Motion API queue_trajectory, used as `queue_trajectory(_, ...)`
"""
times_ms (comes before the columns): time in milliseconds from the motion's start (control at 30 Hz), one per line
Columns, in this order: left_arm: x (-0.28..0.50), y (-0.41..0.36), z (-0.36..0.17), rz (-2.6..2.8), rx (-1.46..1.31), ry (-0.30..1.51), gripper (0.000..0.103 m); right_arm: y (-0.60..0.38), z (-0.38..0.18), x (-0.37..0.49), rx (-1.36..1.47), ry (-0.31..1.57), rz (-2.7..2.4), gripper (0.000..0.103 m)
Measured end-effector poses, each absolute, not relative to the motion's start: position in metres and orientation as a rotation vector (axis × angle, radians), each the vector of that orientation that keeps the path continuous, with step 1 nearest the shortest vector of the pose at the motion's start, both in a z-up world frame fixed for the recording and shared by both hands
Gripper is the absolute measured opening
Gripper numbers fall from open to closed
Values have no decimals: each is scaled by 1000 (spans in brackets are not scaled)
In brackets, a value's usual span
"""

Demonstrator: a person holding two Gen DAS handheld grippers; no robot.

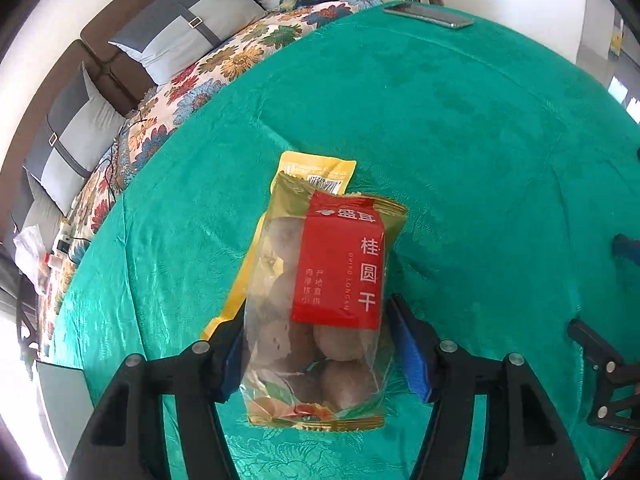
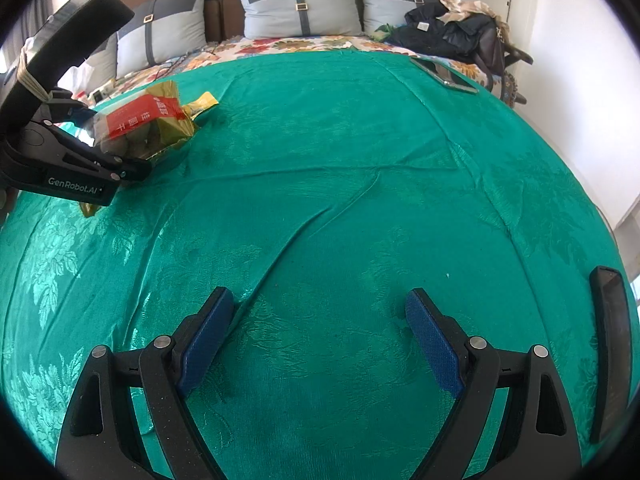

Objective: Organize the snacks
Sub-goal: 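Lift the longan bag with the left tool while the right tool grasps the yellow sausage pack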

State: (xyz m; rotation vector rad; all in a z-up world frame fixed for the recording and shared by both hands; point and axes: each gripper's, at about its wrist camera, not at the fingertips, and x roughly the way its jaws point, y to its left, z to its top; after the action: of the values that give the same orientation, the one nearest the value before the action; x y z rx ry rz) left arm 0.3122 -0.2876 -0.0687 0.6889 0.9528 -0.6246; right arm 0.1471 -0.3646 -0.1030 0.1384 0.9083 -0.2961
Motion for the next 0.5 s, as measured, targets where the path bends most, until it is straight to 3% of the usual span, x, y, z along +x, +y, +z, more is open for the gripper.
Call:
queue_trajectory(233,283,-189,-39,-578,344,997,61,-364,-104,147,140,908,-294,91)
queue_trajectory(500,270,-48,-59,-272,187,1026,61,-364,-104,147,140,908,-294,91)
